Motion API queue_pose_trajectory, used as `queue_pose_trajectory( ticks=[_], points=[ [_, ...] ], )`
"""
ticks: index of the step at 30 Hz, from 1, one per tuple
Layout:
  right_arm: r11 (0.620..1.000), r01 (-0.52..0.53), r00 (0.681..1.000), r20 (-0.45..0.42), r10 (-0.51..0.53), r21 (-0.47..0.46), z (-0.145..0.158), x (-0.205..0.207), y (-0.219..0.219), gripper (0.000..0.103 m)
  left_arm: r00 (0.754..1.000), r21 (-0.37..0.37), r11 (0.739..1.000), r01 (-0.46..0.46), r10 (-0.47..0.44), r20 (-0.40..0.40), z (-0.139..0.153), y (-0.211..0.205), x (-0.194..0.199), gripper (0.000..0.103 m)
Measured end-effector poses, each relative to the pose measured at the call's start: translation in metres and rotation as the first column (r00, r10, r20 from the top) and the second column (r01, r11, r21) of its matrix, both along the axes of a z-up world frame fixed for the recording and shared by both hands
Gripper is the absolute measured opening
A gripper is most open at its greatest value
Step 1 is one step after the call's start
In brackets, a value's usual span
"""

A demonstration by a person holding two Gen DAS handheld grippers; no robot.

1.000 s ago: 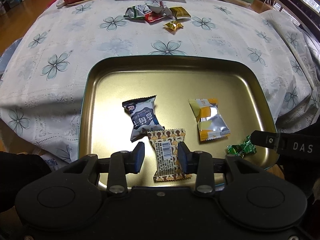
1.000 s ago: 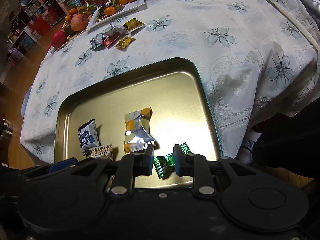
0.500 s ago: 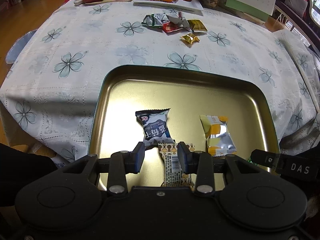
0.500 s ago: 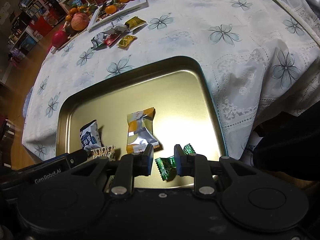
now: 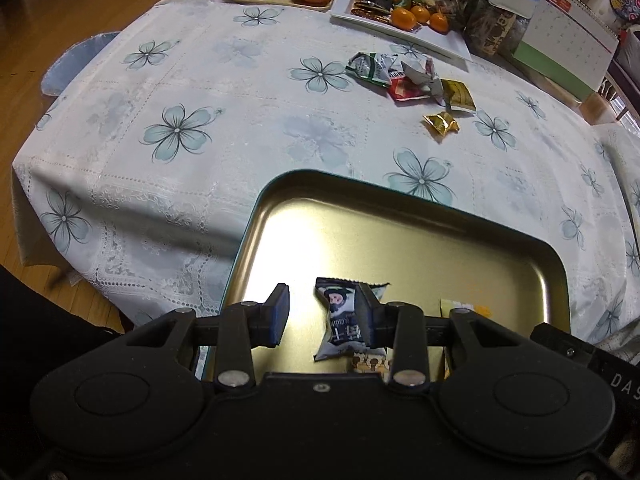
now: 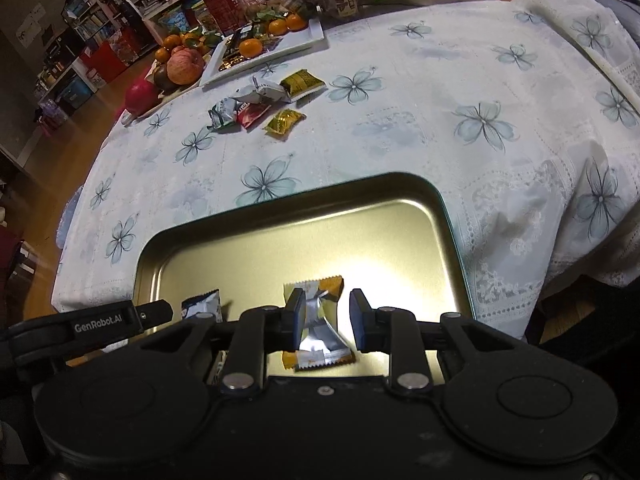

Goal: Organize snacks
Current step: 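Move both tools back toward the remaining snacks on the tablecloth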

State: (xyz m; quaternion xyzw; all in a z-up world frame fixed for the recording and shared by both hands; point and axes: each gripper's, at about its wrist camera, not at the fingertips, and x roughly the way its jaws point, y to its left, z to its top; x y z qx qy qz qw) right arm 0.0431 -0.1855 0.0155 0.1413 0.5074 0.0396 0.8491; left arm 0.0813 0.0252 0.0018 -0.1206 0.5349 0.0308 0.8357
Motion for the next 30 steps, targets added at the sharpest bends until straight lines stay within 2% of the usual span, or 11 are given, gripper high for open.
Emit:
queue_pose_trajectory(
  ticks=[5, 14, 21, 26, 30],
  points=[
    [0.999, -0.046, 0.999, 0.028, 0.046, -0.023, 0.017, 0.039, 0.009, 0.027, 0.999, 0.034, 0.999, 0.038, -0.038, 0.006, 0.014, -0.002, 0.032, 0.046],
    [0.997, -0.072, 0.997, -0.005, 0.072, -0.011, 0.023, 0.157, 0.017, 0.027, 0.995, 0.053, 0.993, 0.101, -0.100, -0.019, 0.025, -0.002, 0.129, 0.046],
    [1.000, -0.030, 0.997, -0.067, 0.030, 0.007, 0.005, 0.256, 0.020, 0.027, 0.995, 0.094, 0.990, 0.103, -0.101, -0.026, 0.019, 0.003, 0.208, 0.046],
    [0.999, 0.020, 0.994, -0.106, -0.015, 0.042, -0.016, 0.312, 0.023, 0.027, 0.996, 0.068, 0.995, 0.074, -0.070, -0.049, 0.002, 0.007, 0.251, 0.046],
    [0.996, 0.076, 0.990, -0.121, -0.070, 0.049, -0.035, 0.337, 0.021, 0.027, 0.995, 0.030, 0.997, 0.076, -0.074, -0.065, -0.009, 0.004, 0.275, 0.046]
  ],
)
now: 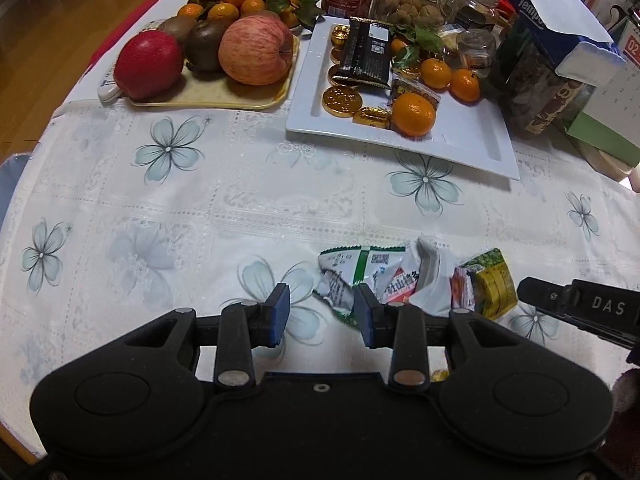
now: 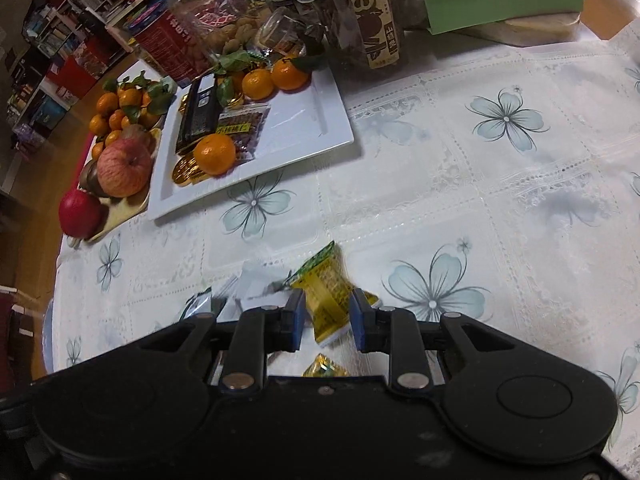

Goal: Organize snacks
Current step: 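Move both tools back toward the remaining snacks on the tablecloth, then grasp the yellow-green pack with the right tool while the left tool grasps the green-white pack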

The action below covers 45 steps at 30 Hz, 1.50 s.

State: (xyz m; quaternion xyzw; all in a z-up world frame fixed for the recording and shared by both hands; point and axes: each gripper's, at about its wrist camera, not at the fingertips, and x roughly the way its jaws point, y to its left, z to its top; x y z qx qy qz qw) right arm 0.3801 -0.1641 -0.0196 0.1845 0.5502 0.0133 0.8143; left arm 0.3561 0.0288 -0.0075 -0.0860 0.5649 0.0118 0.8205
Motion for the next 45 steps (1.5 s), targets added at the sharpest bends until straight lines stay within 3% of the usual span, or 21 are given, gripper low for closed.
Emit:
queue_pose_trajectory(
  ticks=[6, 14, 22, 26, 33, 37, 45],
  points=[
    [0.999, 0.034, 0.999, 0.009, -0.033, -0.032, -0.014, 0.018, 0.005, 0.027, 0.999, -0.093, 0.994, -0.053, 0.053, 0.003, -0.007, -0.004, 0.023, 0.046],
    [0.998, 0.009, 1.000, 0.008, -0.008, -0.060, -0.025, 0.025, 0.016, 0.027, 0.998, -0.034, 0.998, -0.052, 0.050, -0.040, -0.024, -0.015, 0.031, 0.047],
    [0.993, -0.087, 0.996, -0.004, 0.087, -0.075, -0.023, 0.017, 0.029, 0.028, 0.991, -0.076, 0.995, -0.060, 0.050, -0.125, -0.034, -0.010, 0.027, 0.046],
    [0.988, -0.120, 0.993, -0.005, 0.120, -0.094, -0.021, 0.011, 0.035, 0.029, 0.991, -0.085, 0.994, -0.068, 0.058, -0.119, -0.035, -0.007, 0.028, 0.047],
    [0.994, -0.100, 0.995, -0.023, 0.099, -0.054, -0.022, 0.014, 0.029, 0.029, 0.989, -0.089, 0.991, -0.099, 0.088, -0.116, -0.038, -0.010, 0.034, 0.048],
    [0.997, -0.077, 0.996, -0.036, 0.076, -0.031, -0.024, 0.017, 0.025, 0.036, 0.994, -0.051, 0.996, -0.075, 0.070, -0.089, -0.035, -0.016, 0.032, 0.043],
    [0.996, -0.069, 0.997, -0.034, 0.067, -0.060, -0.027, 0.022, 0.030, 0.043, 0.984, -0.071, 0.994, -0.082, 0.070, -0.164, -0.033, -0.008, 0.019, 0.043]
  ],
)
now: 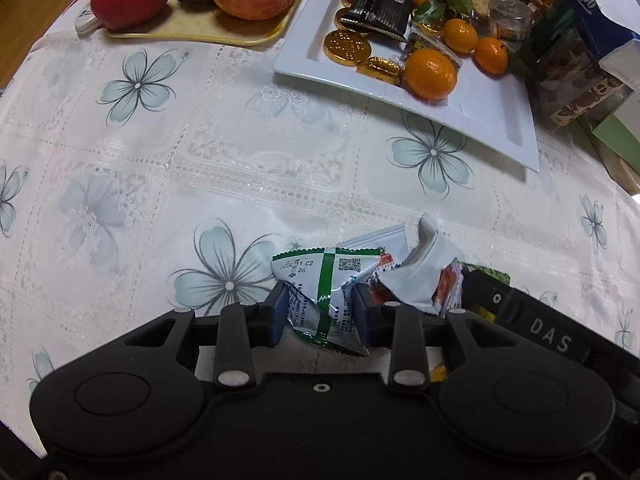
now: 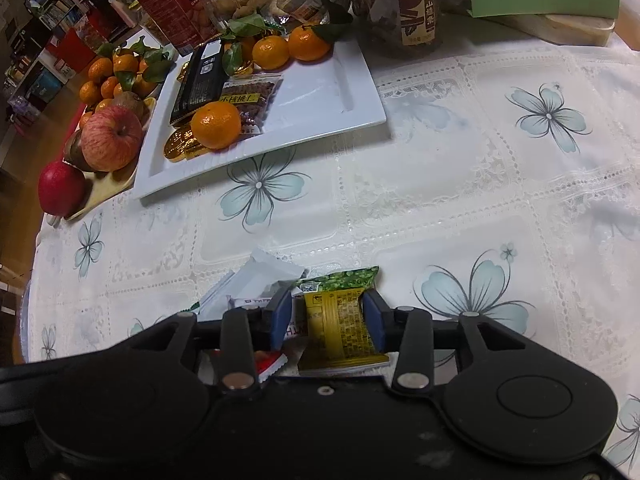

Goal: Organize snacks
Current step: 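Grasp the yellow-green pack with the right tool while the left tool grasps the green-white pack, then lift both held packs and carry them over the gold tray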

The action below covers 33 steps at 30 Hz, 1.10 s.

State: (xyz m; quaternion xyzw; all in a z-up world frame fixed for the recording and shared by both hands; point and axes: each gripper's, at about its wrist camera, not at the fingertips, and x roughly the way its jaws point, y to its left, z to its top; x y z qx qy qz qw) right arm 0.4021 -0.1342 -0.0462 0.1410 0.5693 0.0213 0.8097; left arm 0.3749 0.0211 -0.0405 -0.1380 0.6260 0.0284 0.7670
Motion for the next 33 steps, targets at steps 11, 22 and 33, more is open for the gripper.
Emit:
queue_pose_trajectory(
  ticks=[11, 22, 33],
  points=[
    [1.000, -0.023, 0.997, -0.079, 0.022, -0.008, -0.007, -0.008, -0.005, 0.033, 0.995, -0.015, 0.996, 0.085, -0.086, -0.046, 0.001, 0.008, -0.025, 0.043],
    [0.999, 0.009, 0.990, -0.142, -0.004, 0.035, 0.006, -0.033, -0.036, 0.033, 0.991, -0.017, 0.991, 0.131, -0.131, -0.040, 0.012, 0.014, -0.050, 0.043],
    [0.997, 0.051, 0.997, -0.052, -0.048, 0.057, 0.037, -0.074, -0.054, 0.033, 0.989, 0.012, 0.989, 0.146, -0.146, 0.035, 0.037, 0.021, -0.090, 0.043]
  ],
)
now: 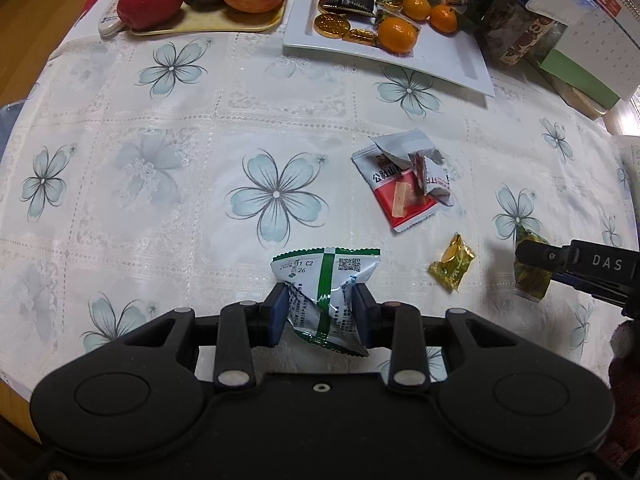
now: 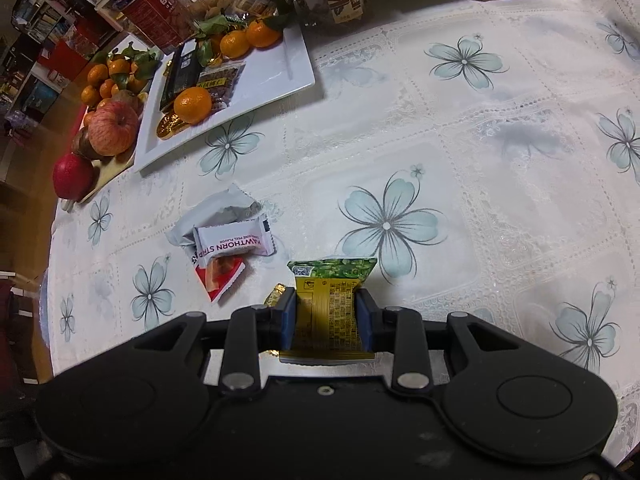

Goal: Organize snacks
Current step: 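Lift both held packs and carry them over the gold tray, then open both tools to release the packs into the gold tray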

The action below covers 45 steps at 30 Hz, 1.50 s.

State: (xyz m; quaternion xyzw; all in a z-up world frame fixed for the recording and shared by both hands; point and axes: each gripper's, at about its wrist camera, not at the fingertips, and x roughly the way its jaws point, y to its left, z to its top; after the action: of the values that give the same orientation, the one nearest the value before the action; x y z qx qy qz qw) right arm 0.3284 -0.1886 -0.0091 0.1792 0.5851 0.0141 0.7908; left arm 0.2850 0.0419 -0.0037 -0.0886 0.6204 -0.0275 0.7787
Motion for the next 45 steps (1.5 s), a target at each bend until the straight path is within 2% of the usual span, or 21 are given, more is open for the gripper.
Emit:
queue_pose_trajectory(
  ticks=[4, 7, 9, 14, 21, 27, 36, 45],
  points=[
    [0.997, -0.045, 0.995, 0.088, 0.051, -0.069, 0.014, -0.030, 0.011, 0.033, 0.998, 0.002, 1.000, 0.014, -0.014, 0.056, 0.014, -0.001, -0.022, 0.043],
    [0.993, -0.068, 0.987, 0.138, 0.081, -0.098, 0.020, -0.060, 0.015, 0.033, 0.992, 0.047, 0.998, 0.032, -0.038, 0.120, 0.023, -0.005, -0.043, 0.043],
    [0.991, -0.076, 0.982, 0.164, 0.093, -0.109, 0.022, -0.081, 0.016, 0.033, 0.988, 0.050, 0.998, 0.036, -0.043, 0.149, 0.026, -0.004, -0.061, 0.043],
    [0.982, -0.086, 0.963, 0.238, 0.125, -0.165, 0.027, -0.132, 0.019, 0.033, 0.987, -0.029, 0.999, 0.032, -0.027, 0.161, 0.026, 0.002, -0.100, 0.043],
    [0.987, -0.057, 0.946, 0.307, 0.101, -0.151, 0.035, -0.193, 0.014, 0.033, 0.981, -0.015, 1.000, -0.003, 0.006, 0.195, 0.026, 0.008, -0.148, 0.043],
    [0.995, 0.003, 0.949, 0.315, 0.029, -0.101, 0.035, -0.232, 0.000, 0.033, 0.982, -0.038, 0.999, -0.019, 0.025, 0.188, 0.021, 0.010, -0.177, 0.043],
    [0.995, 0.087, 0.946, 0.317, -0.066, -0.054, 0.032, -0.282, -0.020, 0.033, 0.986, -0.015, 1.000, 0.002, 0.001, 0.165, 0.012, -0.003, -0.219, 0.043],
    [0.993, 0.116, 0.938, 0.332, -0.099, -0.029, 0.034, -0.298, -0.026, 0.033, 0.995, -0.018, 1.000, 0.006, -0.004, 0.099, -0.002, -0.006, -0.242, 0.043]
  ],
)
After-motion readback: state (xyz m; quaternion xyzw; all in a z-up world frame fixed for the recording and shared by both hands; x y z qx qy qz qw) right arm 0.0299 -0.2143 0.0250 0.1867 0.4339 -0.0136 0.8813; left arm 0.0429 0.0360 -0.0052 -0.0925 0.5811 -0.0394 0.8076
